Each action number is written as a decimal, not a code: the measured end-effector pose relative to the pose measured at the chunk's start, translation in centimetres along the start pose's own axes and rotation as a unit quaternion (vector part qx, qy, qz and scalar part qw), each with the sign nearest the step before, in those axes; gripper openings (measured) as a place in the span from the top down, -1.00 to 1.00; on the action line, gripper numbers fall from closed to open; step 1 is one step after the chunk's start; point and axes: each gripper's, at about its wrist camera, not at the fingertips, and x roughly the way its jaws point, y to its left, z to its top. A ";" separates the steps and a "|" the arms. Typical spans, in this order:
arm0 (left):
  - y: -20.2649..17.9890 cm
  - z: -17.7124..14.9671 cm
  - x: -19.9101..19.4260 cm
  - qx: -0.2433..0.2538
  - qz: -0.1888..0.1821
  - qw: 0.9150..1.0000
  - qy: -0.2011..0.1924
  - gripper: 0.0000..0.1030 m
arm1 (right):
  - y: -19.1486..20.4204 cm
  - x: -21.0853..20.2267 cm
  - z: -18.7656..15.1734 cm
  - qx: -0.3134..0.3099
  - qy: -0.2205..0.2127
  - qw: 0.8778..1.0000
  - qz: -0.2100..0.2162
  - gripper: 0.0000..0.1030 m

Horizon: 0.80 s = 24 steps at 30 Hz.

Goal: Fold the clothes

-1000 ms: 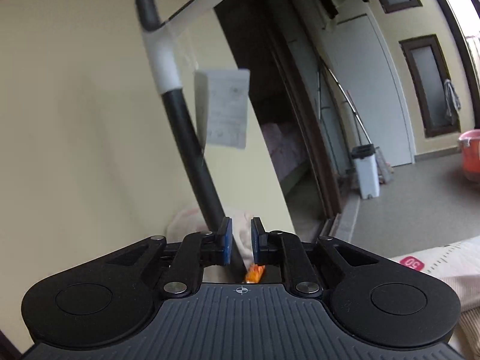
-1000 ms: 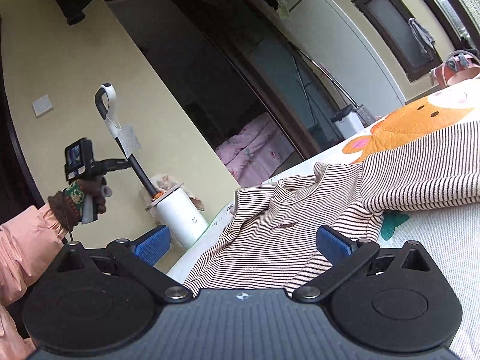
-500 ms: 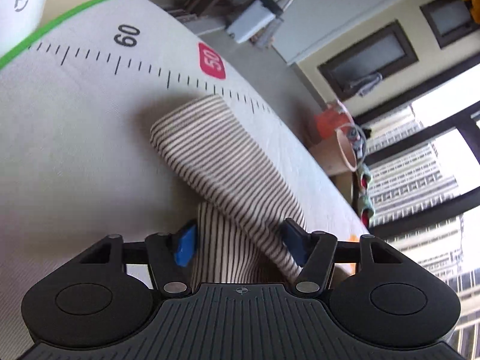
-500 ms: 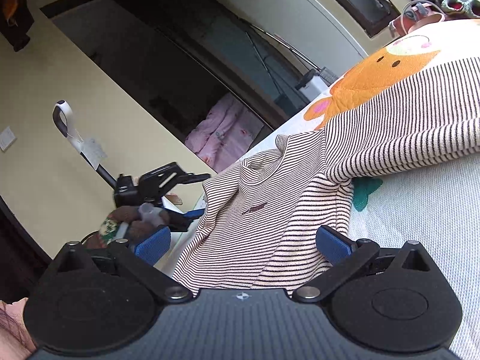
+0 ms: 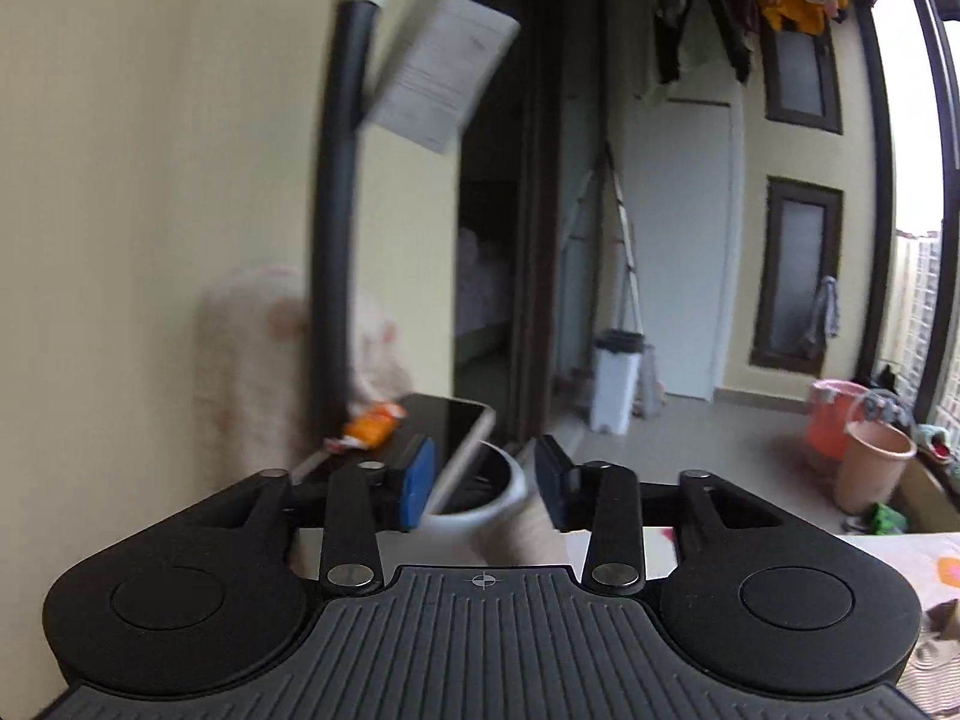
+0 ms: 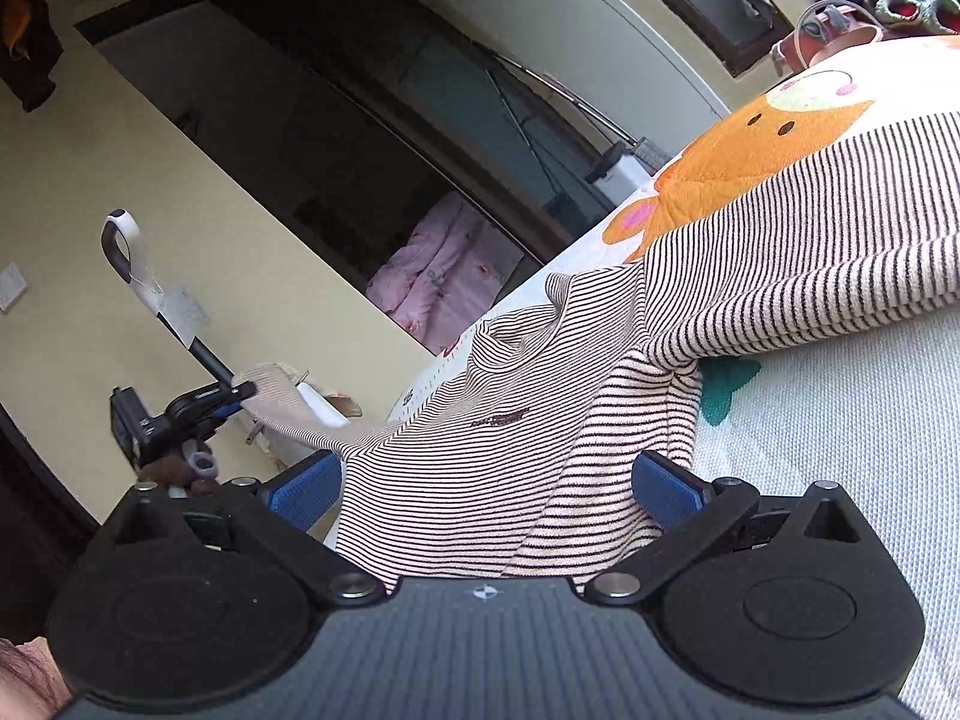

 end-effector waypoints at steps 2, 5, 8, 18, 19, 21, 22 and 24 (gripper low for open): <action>0.4 0.2 -1.7 -0.002 -0.012 1.000 -0.007 -0.33 | 0.5 0.4 0.2 -0.011 0.011 1.000 -0.015 -1.00; -1.4 0.1 -2.6 -0.017 -0.116 0.993 0.018 -0.83 | 3.7 1.3 0.8 -0.119 0.030 0.989 -0.087 -1.00; -8.3 -1.8 0.3 0.031 -0.232 0.970 0.063 -0.83 | 8.1 2.7 1.8 -0.273 0.014 0.950 -0.152 -1.00; -27.4 -11.4 9.3 0.209 -0.406 0.857 0.239 -0.77 | 7.4 15.9 8.8 -0.336 0.075 0.913 -0.218 -0.96; -27.8 -11.8 9.7 0.220 -0.404 0.855 0.240 -0.78 | 6.7 16.6 9.1 -0.328 0.083 0.917 -0.210 -0.96; -28.5 -12.7 10.1 0.237 -0.384 0.860 0.238 -0.62 | 5.5 18.0 9.5 -0.313 0.106 0.923 -0.196 -0.96; -28.7 -12.8 11.0 0.239 -0.372 0.865 0.238 -0.21 | 4.9 18.8 9.6 -0.304 0.125 0.926 -0.188 -0.81; -28.7 -12.9 11.7 0.231 -0.379 0.864 0.238 0.20 | 3.8 20.0 9.5 -0.287 0.160 0.927 -0.180 -0.22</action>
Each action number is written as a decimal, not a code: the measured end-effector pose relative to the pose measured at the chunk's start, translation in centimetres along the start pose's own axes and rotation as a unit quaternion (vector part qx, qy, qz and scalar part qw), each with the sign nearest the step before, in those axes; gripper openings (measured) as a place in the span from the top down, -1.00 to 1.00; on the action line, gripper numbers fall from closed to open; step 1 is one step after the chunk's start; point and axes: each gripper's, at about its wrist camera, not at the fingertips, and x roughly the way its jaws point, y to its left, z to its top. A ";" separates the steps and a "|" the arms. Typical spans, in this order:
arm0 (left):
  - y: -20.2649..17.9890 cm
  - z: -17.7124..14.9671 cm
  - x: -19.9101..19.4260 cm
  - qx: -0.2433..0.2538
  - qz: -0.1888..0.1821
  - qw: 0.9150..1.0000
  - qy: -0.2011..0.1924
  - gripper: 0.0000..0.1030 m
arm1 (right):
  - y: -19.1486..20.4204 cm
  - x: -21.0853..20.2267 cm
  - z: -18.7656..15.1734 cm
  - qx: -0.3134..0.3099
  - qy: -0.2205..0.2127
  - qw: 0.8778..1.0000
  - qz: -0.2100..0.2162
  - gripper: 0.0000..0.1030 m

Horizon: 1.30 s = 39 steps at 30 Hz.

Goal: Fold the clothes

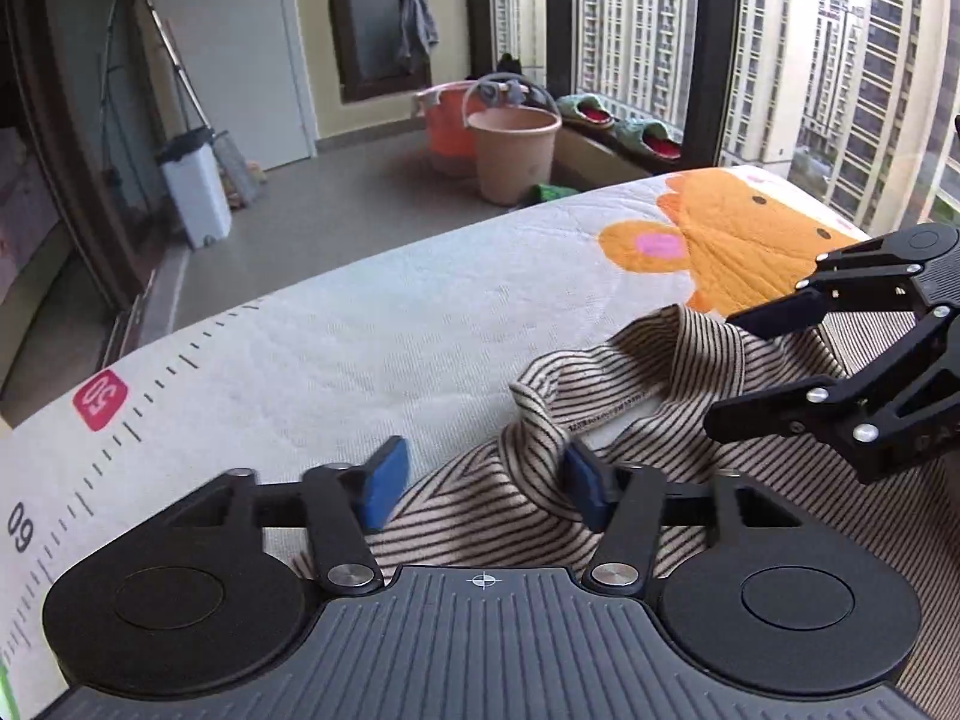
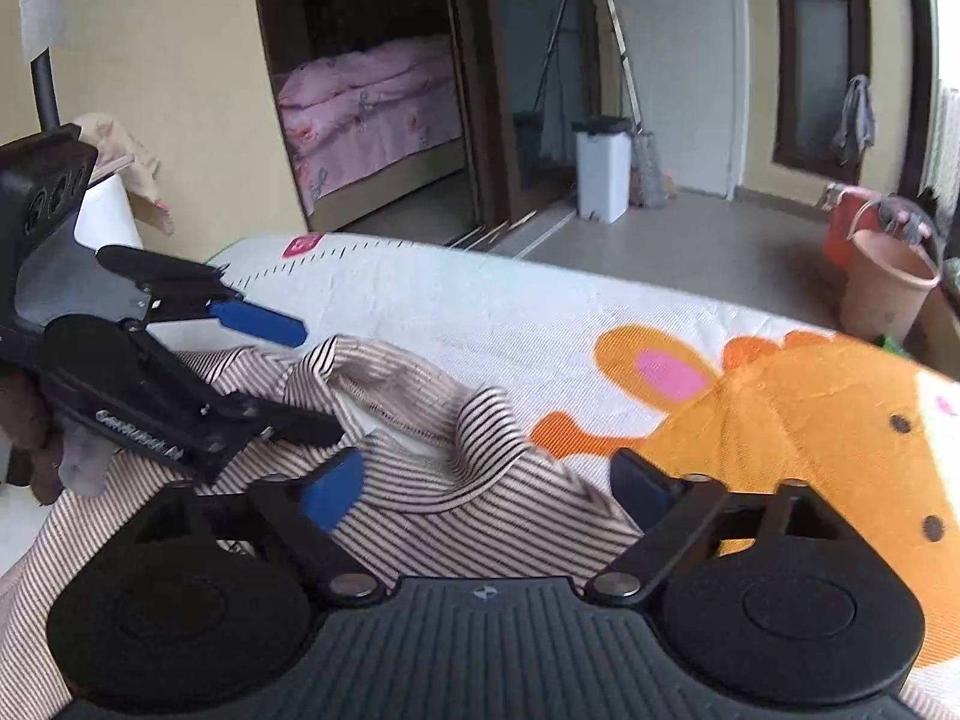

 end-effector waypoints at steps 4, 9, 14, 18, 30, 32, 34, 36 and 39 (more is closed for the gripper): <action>-1.1 0.0 -0.9 0.044 0.006 0.999 -0.023 0.59 | 0.5 0.6 0.1 -0.011 0.011 0.999 -0.030 0.57; -0.5 2.4 -1.0 0.047 0.018 0.998 -0.047 0.79 | 2.1 -0.4 1.3 -0.070 0.003 0.996 -0.059 0.74; 0.6 6.3 0.2 0.043 0.095 0.988 -0.112 0.81 | 1.9 -1.7 4.9 -0.090 -0.045 0.990 -0.101 0.96; 2.0 7.0 -0.5 -0.010 0.091 0.988 -0.121 0.34 | -0.1 -1.0 6.3 -0.071 -0.064 0.979 -0.177 0.98; 0.0 -8.1 -9.6 -0.179 -0.080 0.968 -0.158 -0.96 | -1.1 -9.8 -8.3 0.206 -0.176 0.960 0.071 -1.00; -0.8 -9.3 -9.5 -0.172 -0.074 0.971 -0.152 -0.99 | -0.4 -10.2 -10.2 0.209 -0.179 0.958 0.077 -1.00; -0.7 -9.5 -8.6 -0.182 -0.067 0.972 -0.136 -0.99 | 0.5 -9.9 -11.4 0.197 -0.176 0.962 0.067 -1.00; -0.1 -9.3 -8.0 -0.195 -0.077 0.970 -0.127 -1.00 | 0.2 -9.8 -11.9 0.211 -0.180 0.959 0.060 -1.00; 0.3 -9.7 -7.8 -0.214 -0.086 0.965 -0.124 -1.00 | -2.1 -9.8 -13.0 0.267 -0.200 0.938 0.098 -1.00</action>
